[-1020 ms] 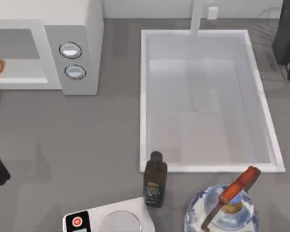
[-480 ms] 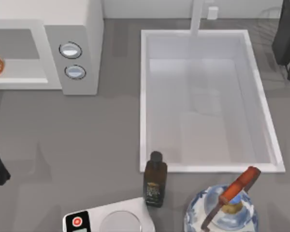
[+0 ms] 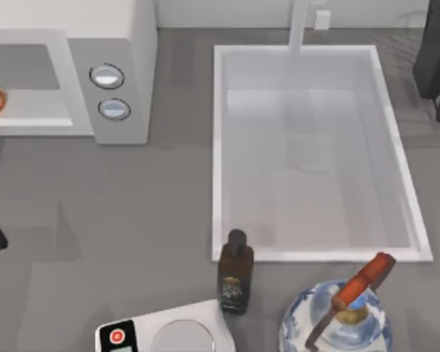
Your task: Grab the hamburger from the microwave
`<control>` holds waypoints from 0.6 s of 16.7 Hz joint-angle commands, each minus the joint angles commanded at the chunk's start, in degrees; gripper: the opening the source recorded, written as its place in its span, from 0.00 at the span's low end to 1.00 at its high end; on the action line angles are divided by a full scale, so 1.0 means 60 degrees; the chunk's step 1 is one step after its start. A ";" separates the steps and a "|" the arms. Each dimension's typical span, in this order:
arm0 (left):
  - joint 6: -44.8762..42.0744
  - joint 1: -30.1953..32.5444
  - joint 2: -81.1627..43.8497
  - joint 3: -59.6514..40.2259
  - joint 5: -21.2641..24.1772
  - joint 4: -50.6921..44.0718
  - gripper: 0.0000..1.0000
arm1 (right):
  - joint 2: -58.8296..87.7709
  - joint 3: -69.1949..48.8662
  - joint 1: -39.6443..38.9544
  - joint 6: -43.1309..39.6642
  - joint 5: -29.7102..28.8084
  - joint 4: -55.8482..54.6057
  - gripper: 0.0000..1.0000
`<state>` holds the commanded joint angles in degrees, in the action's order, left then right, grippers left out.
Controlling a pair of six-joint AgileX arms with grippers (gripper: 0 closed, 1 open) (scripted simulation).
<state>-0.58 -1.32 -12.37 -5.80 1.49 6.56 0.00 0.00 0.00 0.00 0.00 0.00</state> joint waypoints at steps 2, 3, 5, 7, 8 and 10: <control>-0.0063 -0.0143 -0.1471 -0.0630 0.0162 0.0713 1.00 | 0.0000 0.0000 0.0000 0.0000 0.0000 0.0000 1.00; -0.0099 -0.0225 -0.2329 -0.0988 0.0254 0.1118 1.00 | 0.0000 0.0000 0.0000 0.0000 0.0000 0.0000 1.00; -0.0177 -0.0402 -0.4231 -0.1767 0.0454 0.1998 1.00 | 0.0000 0.0000 0.0000 0.0000 0.0000 0.0000 1.00; -0.0261 -0.0593 -0.6321 -0.2606 0.0669 0.2948 1.00 | 0.0000 0.0000 0.0000 0.0000 0.0000 0.0000 1.00; -0.0305 -0.0691 -0.7415 -0.3040 0.0781 0.3439 1.00 | 0.0000 0.0000 0.0000 0.0000 0.0000 0.0000 1.00; -0.0393 -0.0891 -0.9654 -0.3919 0.1006 0.4434 1.00 | 0.0000 0.0000 0.0000 0.0000 0.0000 0.0000 1.00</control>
<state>-2.94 -6.67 -70.30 -29.32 7.53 33.16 0.00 0.00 0.00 0.00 0.00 0.00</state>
